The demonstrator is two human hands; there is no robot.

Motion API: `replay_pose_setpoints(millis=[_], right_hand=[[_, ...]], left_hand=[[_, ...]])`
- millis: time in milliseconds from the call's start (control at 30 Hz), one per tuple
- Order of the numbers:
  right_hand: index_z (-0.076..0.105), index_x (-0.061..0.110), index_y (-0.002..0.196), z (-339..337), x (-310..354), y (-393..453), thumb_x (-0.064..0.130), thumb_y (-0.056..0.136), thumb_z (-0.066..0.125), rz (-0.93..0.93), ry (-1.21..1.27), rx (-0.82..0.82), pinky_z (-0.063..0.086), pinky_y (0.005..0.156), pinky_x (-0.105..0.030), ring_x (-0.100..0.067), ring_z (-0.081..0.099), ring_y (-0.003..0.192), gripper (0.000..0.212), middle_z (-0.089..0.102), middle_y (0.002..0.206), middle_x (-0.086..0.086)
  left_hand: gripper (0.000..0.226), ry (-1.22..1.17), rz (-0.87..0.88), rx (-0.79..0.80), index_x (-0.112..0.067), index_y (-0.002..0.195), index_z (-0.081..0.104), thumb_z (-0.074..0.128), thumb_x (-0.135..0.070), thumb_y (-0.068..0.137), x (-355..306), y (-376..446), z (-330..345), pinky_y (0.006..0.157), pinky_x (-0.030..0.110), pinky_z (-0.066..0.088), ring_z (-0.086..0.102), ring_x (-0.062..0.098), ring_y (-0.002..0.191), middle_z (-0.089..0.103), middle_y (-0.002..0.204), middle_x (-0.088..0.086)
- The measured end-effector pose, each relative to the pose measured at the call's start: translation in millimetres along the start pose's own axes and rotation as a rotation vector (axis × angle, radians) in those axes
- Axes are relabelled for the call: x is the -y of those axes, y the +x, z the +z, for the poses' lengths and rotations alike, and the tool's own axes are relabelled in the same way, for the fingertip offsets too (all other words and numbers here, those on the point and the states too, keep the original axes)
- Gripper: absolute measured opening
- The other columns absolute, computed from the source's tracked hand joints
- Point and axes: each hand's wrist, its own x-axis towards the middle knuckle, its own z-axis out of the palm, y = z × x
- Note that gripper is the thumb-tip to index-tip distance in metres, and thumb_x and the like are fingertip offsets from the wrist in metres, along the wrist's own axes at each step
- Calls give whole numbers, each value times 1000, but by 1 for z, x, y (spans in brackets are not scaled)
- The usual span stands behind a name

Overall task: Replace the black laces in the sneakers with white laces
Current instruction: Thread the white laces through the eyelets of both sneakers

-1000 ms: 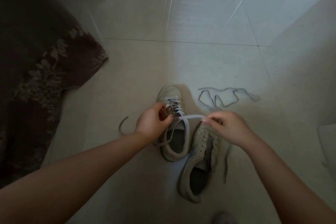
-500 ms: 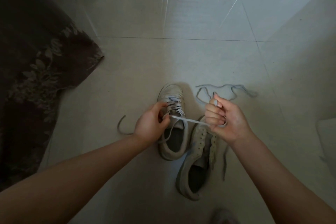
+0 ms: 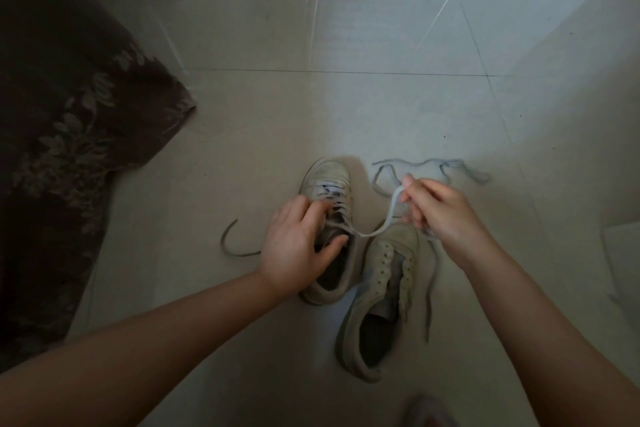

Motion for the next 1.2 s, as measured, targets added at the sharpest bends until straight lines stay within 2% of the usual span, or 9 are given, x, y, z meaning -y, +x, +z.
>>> replay_pose_setpoints(millis=[67, 167, 300, 467, 633, 867, 1000, 1067, 1200], right_hand=[[66, 16, 77, 6, 10, -6, 32, 95, 53, -43, -89, 180, 48, 69, -27, 1, 43, 45, 27, 47, 44, 15], [69, 18, 79, 15, 19, -11, 30, 92, 57, -142, -217, 384, 44, 64, -23, 3, 46, 50, 22, 52, 48, 17], [68, 19, 75, 7, 6, 0, 31, 88, 65, -175, -406, 401, 46, 67, -33, -6, 58, 65, 18, 66, 68, -2], [64, 22, 77, 11, 1, -2, 25, 95, 54, -183, -347, 425, 49, 74, -28, -6, 63, 67, 21, 66, 66, 7], [65, 25, 79, 8, 5, 2, 27, 93, 57, -162, -352, 441, 47, 61, -28, -8, 57, 52, 16, 59, 56, 6], [61, 33, 73, 9, -13, -2, 35, 97, 47, -284, -620, 365, 42, 69, -31, -17, 57, 76, 28, 60, 79, 4], [66, 19, 79, 21, -27, -1, 54, 89, 43, -484, -996, 305, 39, 83, -33, -21, 44, 95, 43, 53, 93, -1], [65, 18, 77, 25, -27, -1, 55, 89, 43, -457, -955, 303, 43, 77, -34, -20, 49, 89, 44, 51, 86, 0], [56, 11, 69, 27, -22, -1, 32, 94, 54, -240, -697, 338, 46, 62, -33, -17, 59, 64, 32, 60, 67, -3]], left_hand=[[63, -31, 95, 41, -18, 124, 56, 58, -56, 75, -7, 9, -2, 79, 32, 41, 49, 21, 96, 53, 104, 3], [39, -21, 256, 65, -16, 104, 64, 53, -47, 82, -21, 18, -2, 76, 33, 35, 49, 23, 100, 59, 103, 3], [23, -13, 171, 50, -18, 87, 61, 44, -33, 87, -16, 26, -8, 73, 33, 30, 59, 24, 85, 63, 83, -2], [53, -163, 205, 261, -18, 126, 53, 50, -43, 79, -19, 33, -18, 88, 32, 39, 56, 18, 106, 65, 107, -3], [21, -99, 250, 248, -21, 92, 62, 48, -35, 87, -17, 42, -21, 71, 25, 31, 63, 20, 76, 65, 76, -3], [25, 25, 134, 4, -19, 86, 65, 45, -34, 88, -6, 50, -27, 65, 28, 41, 64, 23, 62, 66, 65, 1], [27, 54, 119, -84, -22, 89, 67, 43, -33, 85, -16, 57, -32, 62, 29, 34, 64, 22, 61, 65, 62, 0], [26, -7, 60, -96, -23, 96, 67, 46, -32, 86, -23, 58, -37, 63, 28, 38, 65, 23, 63, 66, 65, -2], [20, -343, -257, -63, -22, 101, 52, 62, -33, 87, -31, 64, -43, 65, 33, 52, 65, 17, 68, 64, 77, -12]])
